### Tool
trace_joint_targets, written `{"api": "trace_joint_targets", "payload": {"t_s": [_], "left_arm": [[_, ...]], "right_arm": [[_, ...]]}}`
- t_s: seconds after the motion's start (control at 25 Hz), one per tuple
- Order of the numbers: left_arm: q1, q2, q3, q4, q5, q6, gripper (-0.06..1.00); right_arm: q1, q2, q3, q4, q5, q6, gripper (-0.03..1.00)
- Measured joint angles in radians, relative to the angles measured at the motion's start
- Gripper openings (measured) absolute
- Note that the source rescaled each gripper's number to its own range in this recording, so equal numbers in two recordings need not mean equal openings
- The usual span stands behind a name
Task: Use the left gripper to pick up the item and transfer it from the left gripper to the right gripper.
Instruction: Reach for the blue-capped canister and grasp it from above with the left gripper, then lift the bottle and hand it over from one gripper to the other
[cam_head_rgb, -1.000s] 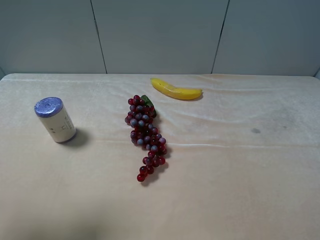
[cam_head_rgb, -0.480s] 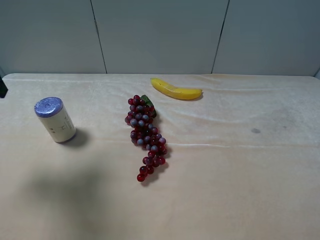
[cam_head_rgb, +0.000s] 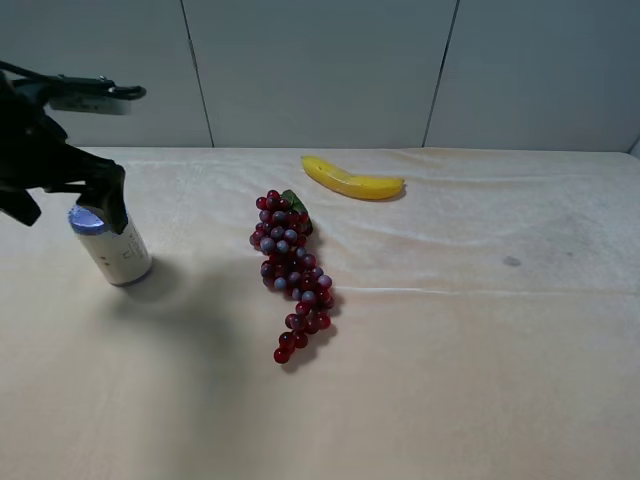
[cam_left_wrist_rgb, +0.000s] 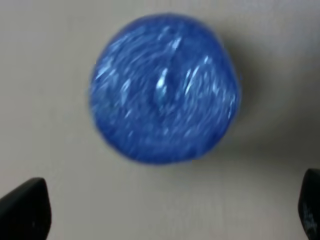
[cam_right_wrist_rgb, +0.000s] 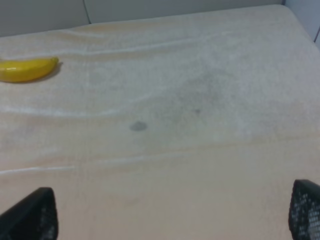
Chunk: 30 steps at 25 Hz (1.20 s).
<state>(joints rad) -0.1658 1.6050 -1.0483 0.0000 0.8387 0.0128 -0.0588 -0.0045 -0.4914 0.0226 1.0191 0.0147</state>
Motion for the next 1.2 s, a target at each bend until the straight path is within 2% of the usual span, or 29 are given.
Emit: {"api": "trace_joint_targets", "payload": {"t_s": [0.32, 0.44, 0.48, 0.56, 0.6, 0.72, 1.04, 1.2], "left_arm": [[-0.003, 0.118, -0.001, 0.0, -0.117, -0.003, 0.98], [-0.003, 0.14, 0.0, 0.0, -0.151, -0.003, 0.92], [-0.003, 0.145, 0.0, 0.0, -0.159, -0.003, 0.86], [-0.003, 0.148, 0.0, 0.0, -0.184, -0.003, 0.68], [-0.003, 0.148, 0.0, 0.0, -0.198, -0.003, 0.54], [-0.003, 0.148, 0.0, 0.0, -0.22, -0.003, 0.01], [-0.003, 0.147, -0.007, 0.0, -0.209, -0.003, 0.0], [-0.003, 0.107, -0.068, -0.006, -0.116, -0.003, 0.0]], "right_arm": [[0.0, 0.0, 0.0, 0.0, 0.0, 0.0, 1.0], [0.0, 0.0, 0.0, 0.0, 0.001, 0.0, 1.0], [0.0, 0.0, 0.0, 0.0, 0.001, 0.0, 1.0], [0.0, 0.0, 0.0, 0.0, 0.001, 0.0, 1.0], [0.0, 0.0, 0.0, 0.0, 0.001, 0.0, 1.0], [0.0, 0.0, 0.0, 0.0, 0.001, 0.0, 1.0], [0.0, 0.0, 0.0, 0.0, 0.001, 0.0, 1.0], [0.0, 0.0, 0.0, 0.0, 0.001, 0.0, 1.0]]}}
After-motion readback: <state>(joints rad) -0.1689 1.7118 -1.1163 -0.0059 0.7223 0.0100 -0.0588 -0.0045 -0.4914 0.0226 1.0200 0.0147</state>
